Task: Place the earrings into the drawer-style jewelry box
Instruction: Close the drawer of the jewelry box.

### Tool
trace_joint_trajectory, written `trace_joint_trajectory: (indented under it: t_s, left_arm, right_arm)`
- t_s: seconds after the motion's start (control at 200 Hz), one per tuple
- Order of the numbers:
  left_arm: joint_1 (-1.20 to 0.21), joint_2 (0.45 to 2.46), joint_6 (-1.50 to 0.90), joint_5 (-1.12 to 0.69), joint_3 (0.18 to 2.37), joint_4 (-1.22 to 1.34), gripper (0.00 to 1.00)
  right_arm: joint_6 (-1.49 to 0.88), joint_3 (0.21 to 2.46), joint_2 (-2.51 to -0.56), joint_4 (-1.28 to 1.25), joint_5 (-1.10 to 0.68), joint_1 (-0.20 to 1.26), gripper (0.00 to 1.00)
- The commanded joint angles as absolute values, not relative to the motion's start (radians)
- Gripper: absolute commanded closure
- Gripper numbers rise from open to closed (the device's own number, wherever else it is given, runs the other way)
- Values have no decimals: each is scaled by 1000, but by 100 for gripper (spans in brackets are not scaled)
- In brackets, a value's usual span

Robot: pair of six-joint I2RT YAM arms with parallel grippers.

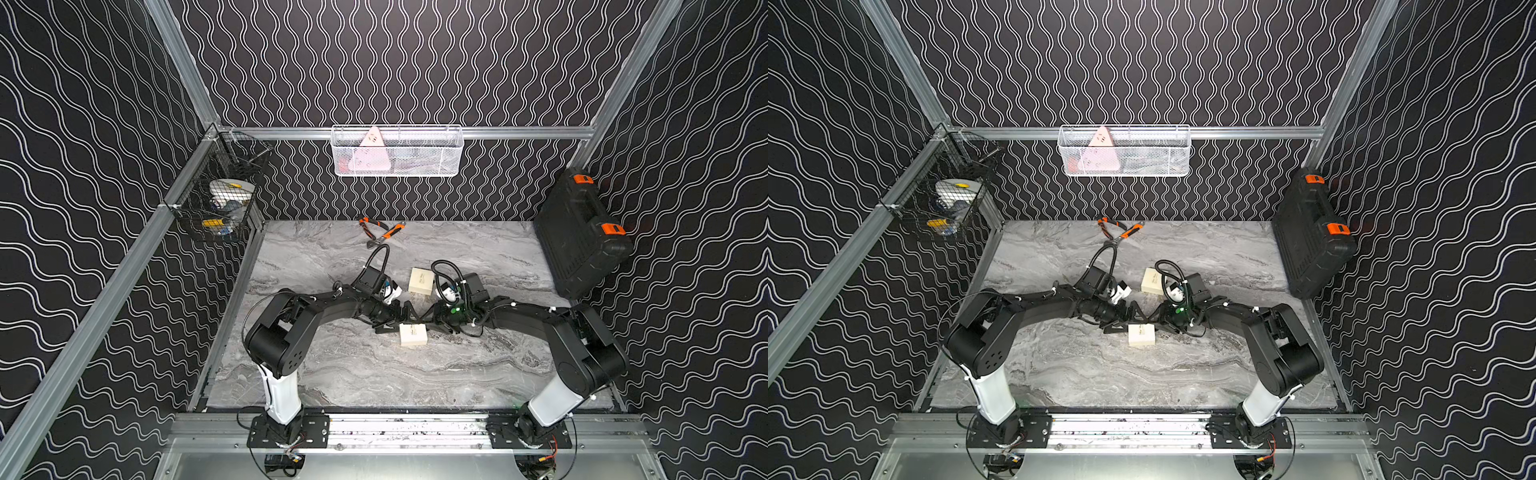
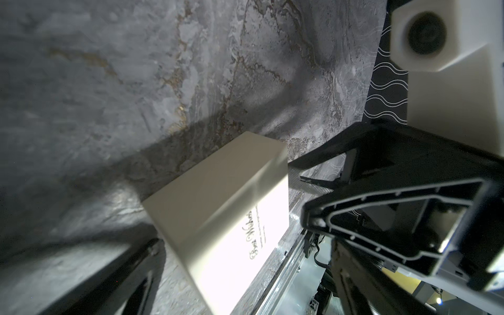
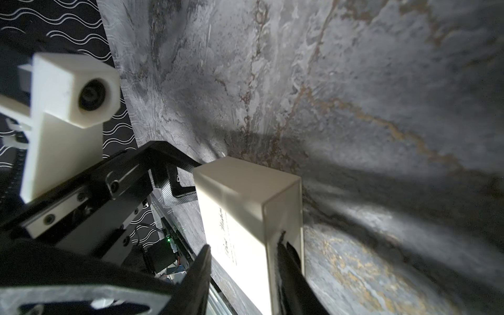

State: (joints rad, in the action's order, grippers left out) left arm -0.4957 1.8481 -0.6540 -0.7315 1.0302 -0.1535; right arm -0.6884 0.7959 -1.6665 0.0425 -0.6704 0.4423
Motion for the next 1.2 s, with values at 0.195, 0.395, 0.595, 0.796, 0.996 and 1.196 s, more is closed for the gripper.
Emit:
trace_joint_trajectory:
  t_s: [0.195, 0.395, 0.595, 0.796, 0.996, 1.196]
  left_arm:
    - [-516, 1867, -667, -734, 1046, -124, 2]
    - [-528, 1874, -673, -733, 1051, -123, 2]
    - [-529, 1868, -667, -721, 1043, -132, 2]
    - [-513, 1847, -631, -680, 1038, -184, 1]
    - [-449, 1742, -519, -547, 1060, -319, 2]
    - [-417, 1480, -323, -179, 1063, -414, 2]
  right_arm:
    - [-690, 780, -1648, 24, -667, 443, 60]
    - [-683, 770, -1627, 41, -651, 443, 59]
    - [-680, 765, -1617, 59, -635, 440, 55]
    - [-654, 771, -1599, 105, -607, 418, 41]
    - [-586, 841, -1546, 226, -519, 378, 23]
    - [-483, 947, -1416, 289, -92, 367, 8]
